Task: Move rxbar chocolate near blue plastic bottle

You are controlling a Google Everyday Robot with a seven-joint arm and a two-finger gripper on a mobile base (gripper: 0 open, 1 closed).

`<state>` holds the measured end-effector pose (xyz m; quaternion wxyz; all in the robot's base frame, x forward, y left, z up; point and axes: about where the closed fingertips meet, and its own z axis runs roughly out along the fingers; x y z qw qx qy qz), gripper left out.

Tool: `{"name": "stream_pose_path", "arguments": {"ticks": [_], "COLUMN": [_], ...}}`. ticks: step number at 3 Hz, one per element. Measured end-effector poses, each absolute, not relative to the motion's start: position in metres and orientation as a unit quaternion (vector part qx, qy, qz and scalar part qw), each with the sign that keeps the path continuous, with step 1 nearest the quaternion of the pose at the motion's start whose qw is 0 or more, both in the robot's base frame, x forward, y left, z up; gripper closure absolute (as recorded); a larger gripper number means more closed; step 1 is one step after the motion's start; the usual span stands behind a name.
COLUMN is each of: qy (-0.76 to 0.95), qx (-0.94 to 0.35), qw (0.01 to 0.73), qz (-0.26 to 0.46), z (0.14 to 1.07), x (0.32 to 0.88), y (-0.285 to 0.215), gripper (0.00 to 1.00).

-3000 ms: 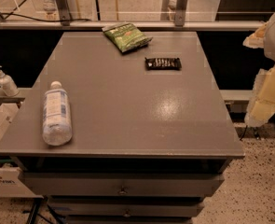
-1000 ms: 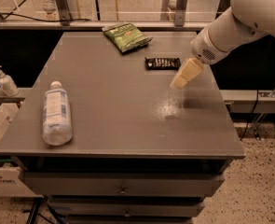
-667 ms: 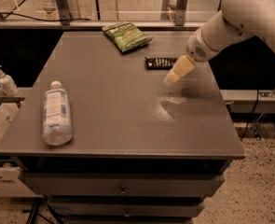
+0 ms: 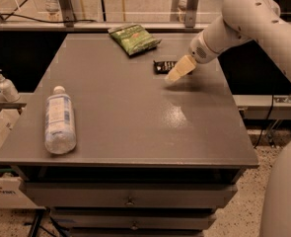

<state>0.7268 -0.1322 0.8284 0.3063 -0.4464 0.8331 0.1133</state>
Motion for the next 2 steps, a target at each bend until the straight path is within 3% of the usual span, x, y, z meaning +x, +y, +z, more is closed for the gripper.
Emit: {"name": "stream_pose_path", "arguments": {"ticks": [2], "qy": [0.848], "qx": [-0.419], "qw": [0.296], "qz": [0.132], "z": [0.8186], "x": [0.7306], "y": [-0.1363], "gripper": [0.41]}}
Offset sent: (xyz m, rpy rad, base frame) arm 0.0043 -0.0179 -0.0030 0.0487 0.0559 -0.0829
